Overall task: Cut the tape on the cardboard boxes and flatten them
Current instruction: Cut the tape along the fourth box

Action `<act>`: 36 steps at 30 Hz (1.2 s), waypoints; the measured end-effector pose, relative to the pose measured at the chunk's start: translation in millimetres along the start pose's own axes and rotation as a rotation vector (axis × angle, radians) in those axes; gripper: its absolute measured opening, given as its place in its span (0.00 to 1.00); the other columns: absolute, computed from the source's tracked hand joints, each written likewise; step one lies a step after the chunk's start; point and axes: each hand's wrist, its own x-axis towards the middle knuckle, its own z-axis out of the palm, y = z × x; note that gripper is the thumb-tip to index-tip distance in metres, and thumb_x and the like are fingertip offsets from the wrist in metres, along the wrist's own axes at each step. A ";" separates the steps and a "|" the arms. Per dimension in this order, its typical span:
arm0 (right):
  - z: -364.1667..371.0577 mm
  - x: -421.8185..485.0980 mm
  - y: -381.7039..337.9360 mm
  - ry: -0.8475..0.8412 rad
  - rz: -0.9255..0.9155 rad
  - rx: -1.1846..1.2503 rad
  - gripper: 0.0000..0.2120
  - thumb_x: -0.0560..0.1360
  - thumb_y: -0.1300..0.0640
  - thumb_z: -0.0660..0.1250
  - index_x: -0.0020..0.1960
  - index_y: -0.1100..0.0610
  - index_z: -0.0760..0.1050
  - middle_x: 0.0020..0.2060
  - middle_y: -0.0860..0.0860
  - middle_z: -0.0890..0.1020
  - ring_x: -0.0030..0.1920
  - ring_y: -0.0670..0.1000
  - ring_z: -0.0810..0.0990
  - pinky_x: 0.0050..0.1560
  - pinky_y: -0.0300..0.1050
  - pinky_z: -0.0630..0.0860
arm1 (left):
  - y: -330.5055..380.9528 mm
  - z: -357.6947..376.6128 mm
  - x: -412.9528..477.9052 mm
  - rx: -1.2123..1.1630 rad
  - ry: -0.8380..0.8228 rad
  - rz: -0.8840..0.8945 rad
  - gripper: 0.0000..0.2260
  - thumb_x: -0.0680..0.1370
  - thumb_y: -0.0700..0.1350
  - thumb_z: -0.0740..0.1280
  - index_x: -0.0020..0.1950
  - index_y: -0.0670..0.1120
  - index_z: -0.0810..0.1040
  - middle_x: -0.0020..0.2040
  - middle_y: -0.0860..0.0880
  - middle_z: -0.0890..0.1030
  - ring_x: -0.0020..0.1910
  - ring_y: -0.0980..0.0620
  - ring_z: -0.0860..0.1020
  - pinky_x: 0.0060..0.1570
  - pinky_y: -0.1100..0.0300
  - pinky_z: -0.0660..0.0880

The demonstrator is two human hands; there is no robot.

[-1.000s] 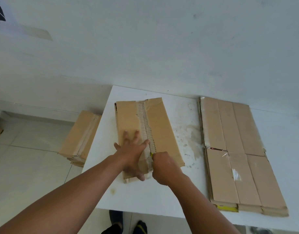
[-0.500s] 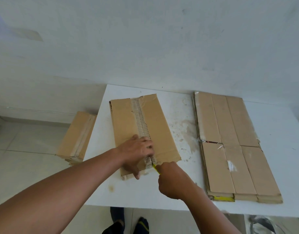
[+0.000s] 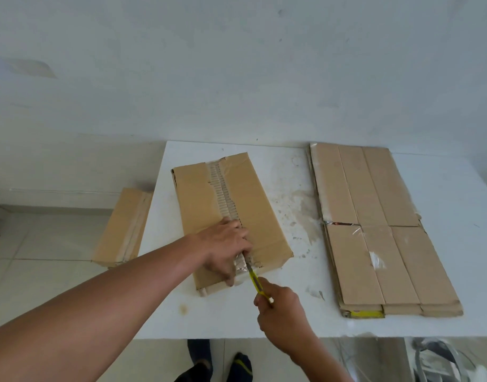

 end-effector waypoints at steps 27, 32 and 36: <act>23.7 -10.5 -4.4 0.174 -0.093 -0.101 0.23 0.82 0.61 0.55 0.77 0.57 0.63 0.40 0.42 0.66 0.36 0.40 0.68 0.33 0.26 0.67 | 12.4 -5.2 10.4 -0.123 -0.031 -0.029 0.04 0.76 0.45 0.71 0.44 0.52 0.77 0.47 0.56 0.74 0.53 0.52 0.69 0.61 0.51 0.65; 25.9 -10.2 1.4 0.187 -0.005 0.000 0.22 0.82 0.61 0.54 0.76 0.56 0.66 0.43 0.46 0.73 0.39 0.43 0.72 0.34 0.29 0.69 | 17.4 -6.7 13.1 -0.188 -0.054 -0.050 0.06 0.77 0.43 0.71 0.44 0.52 0.75 0.45 0.56 0.69 0.54 0.51 0.69 0.64 0.49 0.63; 31.1 -4.9 -4.8 0.210 0.039 0.080 0.24 0.81 0.63 0.54 0.77 0.54 0.63 0.43 0.46 0.73 0.39 0.45 0.73 0.36 0.34 0.71 | 17.9 -17.5 12.1 -0.268 -0.031 -0.083 0.07 0.77 0.42 0.72 0.44 0.51 0.76 0.48 0.53 0.71 0.52 0.51 0.72 0.68 0.47 0.59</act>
